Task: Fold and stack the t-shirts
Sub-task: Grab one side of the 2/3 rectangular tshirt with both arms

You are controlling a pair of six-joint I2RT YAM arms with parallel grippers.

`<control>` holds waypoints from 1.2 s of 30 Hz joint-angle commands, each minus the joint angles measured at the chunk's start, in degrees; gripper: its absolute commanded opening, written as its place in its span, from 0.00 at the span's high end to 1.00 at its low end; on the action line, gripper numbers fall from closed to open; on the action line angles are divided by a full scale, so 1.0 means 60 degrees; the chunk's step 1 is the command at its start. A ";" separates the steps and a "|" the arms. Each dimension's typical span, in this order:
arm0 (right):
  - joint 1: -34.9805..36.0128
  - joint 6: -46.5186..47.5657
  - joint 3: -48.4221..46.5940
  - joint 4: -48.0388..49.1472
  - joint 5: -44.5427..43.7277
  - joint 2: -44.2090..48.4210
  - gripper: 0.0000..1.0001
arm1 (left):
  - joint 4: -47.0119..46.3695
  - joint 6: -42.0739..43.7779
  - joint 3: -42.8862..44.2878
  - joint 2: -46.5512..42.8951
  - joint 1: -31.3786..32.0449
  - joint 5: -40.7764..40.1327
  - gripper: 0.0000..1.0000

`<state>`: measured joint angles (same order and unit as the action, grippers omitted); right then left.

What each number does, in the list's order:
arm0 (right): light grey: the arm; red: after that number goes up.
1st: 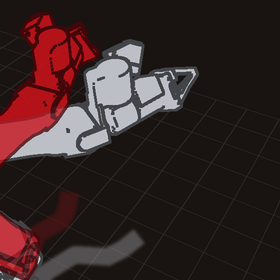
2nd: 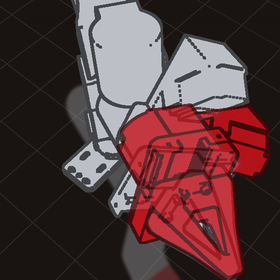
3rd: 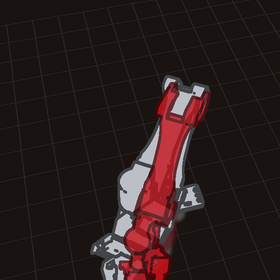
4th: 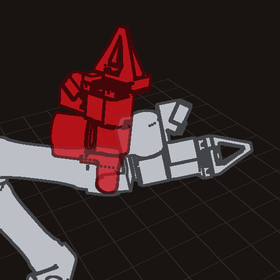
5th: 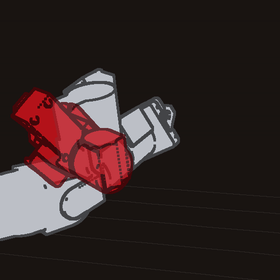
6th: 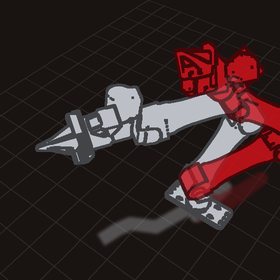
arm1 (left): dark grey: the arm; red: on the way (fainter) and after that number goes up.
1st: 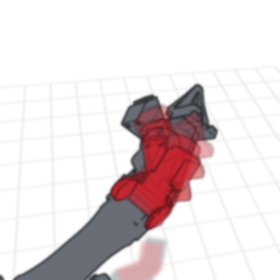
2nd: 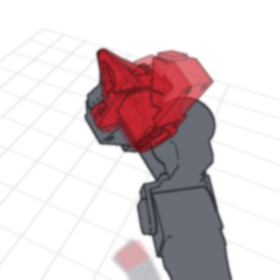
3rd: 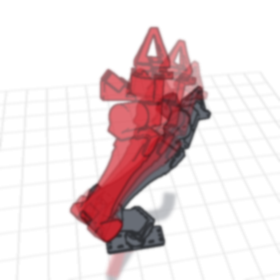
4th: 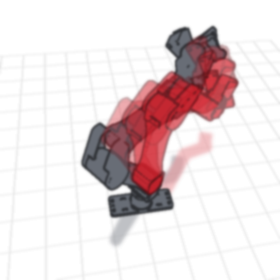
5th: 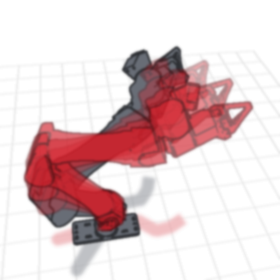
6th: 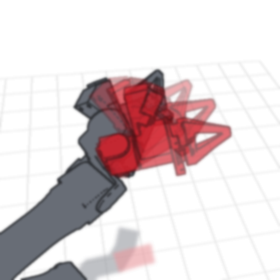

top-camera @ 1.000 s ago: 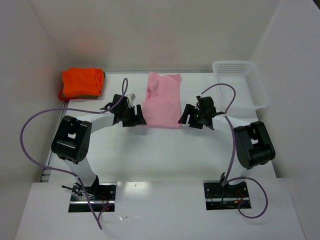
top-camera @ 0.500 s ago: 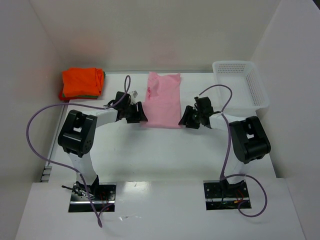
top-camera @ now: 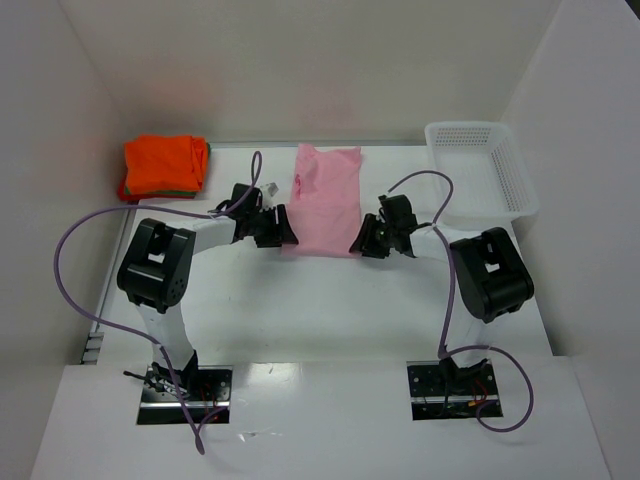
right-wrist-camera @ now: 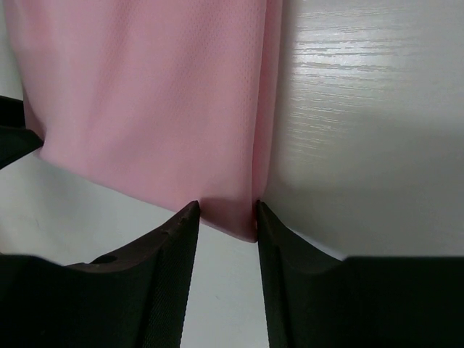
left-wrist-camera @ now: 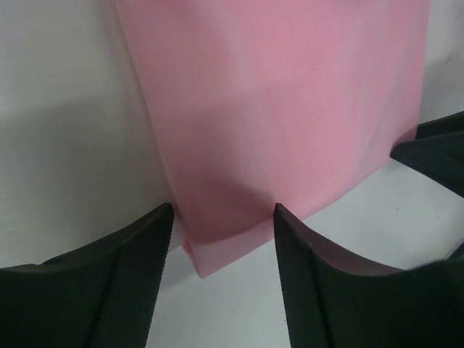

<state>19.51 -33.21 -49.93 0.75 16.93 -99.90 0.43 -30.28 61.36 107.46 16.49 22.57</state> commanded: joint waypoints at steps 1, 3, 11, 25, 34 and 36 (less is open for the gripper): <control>0.0089 -0.0134 -0.0247 0.0387 -0.0243 -0.0196 0.59 | 0.0427 0.0140 -0.0310 0.0078 -0.0009 0.0223 0.32; 0.0089 -0.0134 -0.0247 0.0387 -0.0243 -0.0196 0.63 | 0.0427 0.0140 -0.0412 -0.0024 -0.0009 0.0223 0.31; 0.0089 -0.0222 -0.0247 0.0154 -0.0478 -0.0256 0.99 | 0.0808 0.0140 -0.0589 -0.0449 -0.0009 0.0047 0.22; 0.0089 -0.0047 0.0220 -0.0155 -0.0888 0.0404 1.00 | -0.0127 -0.0767 -0.1745 -0.0830 0.0297 -0.0362 0.42; 0.0089 -0.0046 0.0324 -0.0155 -0.0800 0.0683 1.00 | -0.1096 -0.1486 -0.1863 -0.0275 0.0679 -0.0905 0.53; 0.0089 0.0041 0.0324 -0.0155 -0.0800 0.0683 1.00 | -0.1096 -0.1574 -0.1863 -0.0156 0.0679 -0.0905 0.66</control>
<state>19.53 -34.48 -48.38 -0.43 13.26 -98.37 -7.42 -39.16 51.75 103.37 20.23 20.29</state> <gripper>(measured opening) 0.011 0.378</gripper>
